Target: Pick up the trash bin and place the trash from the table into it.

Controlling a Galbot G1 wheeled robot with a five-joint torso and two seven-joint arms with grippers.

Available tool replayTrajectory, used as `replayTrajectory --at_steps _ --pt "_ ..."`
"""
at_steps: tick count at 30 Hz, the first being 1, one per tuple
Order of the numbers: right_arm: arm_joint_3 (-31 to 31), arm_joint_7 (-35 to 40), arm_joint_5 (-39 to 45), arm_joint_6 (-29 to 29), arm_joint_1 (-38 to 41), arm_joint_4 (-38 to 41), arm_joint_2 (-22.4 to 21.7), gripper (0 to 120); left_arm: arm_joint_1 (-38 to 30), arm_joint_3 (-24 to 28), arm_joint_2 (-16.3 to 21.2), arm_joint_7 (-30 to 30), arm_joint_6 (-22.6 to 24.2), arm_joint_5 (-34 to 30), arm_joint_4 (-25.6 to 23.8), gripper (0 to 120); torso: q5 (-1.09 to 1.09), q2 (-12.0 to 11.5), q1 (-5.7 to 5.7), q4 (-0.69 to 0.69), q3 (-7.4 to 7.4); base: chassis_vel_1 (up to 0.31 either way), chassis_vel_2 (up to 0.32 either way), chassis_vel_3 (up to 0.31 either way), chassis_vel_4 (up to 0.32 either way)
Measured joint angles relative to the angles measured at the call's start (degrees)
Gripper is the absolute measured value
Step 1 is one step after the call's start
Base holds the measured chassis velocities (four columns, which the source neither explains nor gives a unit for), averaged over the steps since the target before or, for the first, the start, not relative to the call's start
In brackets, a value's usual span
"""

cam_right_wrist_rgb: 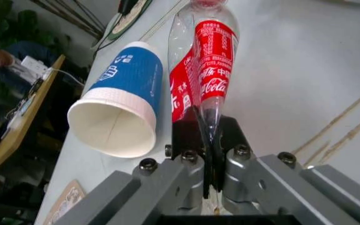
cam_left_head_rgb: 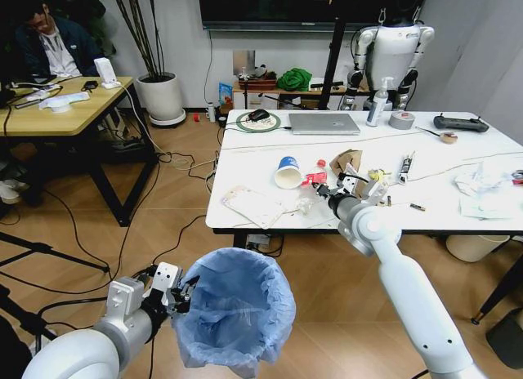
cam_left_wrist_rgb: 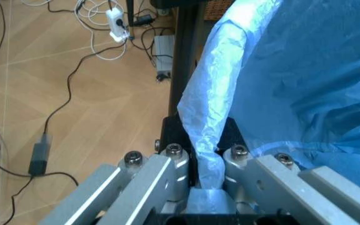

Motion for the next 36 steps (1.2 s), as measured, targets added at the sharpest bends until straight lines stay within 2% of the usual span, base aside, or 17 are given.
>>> replayTrajectory --at_steps 4,10,15,19,27,30,35,36 --pt "0.5 0.4 -0.1 0.3 -1.1 2.4 -1.0 0 -0.1 0.0 0.0 0.0 0.0 0.0 0.0 2 0.01 0.0 0.00 0.00 0.00 0.000 0.000 0.000 0.000" --pt "2.6 1.4 0.6 0.7 -2.9 9.8 -5.2 0 -0.4 0.1 -0.6 -0.1 0.0 0.0 0.0 2 0.01 0.0 0.00 0.00 0.00 0.000 0.000 0.000 0.000" --pt "4.5 1.6 2.2 1.1 -7.6 21.6 -9.7 0 -1.0 0.4 -2.6 -1.5 0.0 0.4 0.0 2 0.01 0.0 0.00 -0.01 -0.01 0.000 0.000 0.000 0.000" --pt "4.8 1.3 2.2 1.2 -11.3 27.2 -10.5 0 -1.4 0.5 -3.5 -2.7 0.0 0.3 0.0 2 0.00 0.0 -0.01 0.01 -0.01 0.000 0.000 0.000 0.000" --pt "3.4 -8.8 -3.5 -0.2 -21.7 36.4 -11.3 0 -2.8 1.6 -4.6 -4.1 0.0 -0.6 2.4 2 0.00 0.0 -0.01 0.00 -0.01 0.000 0.000 0.000 0.000" --pt "3.4 -12.0 -6.2 -1.0 -26.0 39.8 -11.4 0 -3.6 3.1 -5.0 -6.7 0.0 -4.1 3.3 2 0.00 0.0 -0.01 0.00 -0.01 0.000 0.000 0.000 0.000" --pt "3.5 -15.0 -10.1 -1.2 -29.7 41.2 -11.4 0 -4.3 4.8 -5.5 -9.6 0.0 -7.4 3.6 2 0.00 0.0 -0.01 -0.01 -0.01 0.000 0.000 0.000 0.000" --pt "3.3 -17.1 -13.2 -1.2 -31.2 41.2 -11.4 0 -4.7 5.9 -5.8 -11.0 0.0 -8.6 3.9 2 0.00 0.0 -0.01 0.00 -0.01 0.000 0.000 0.000 0.000"
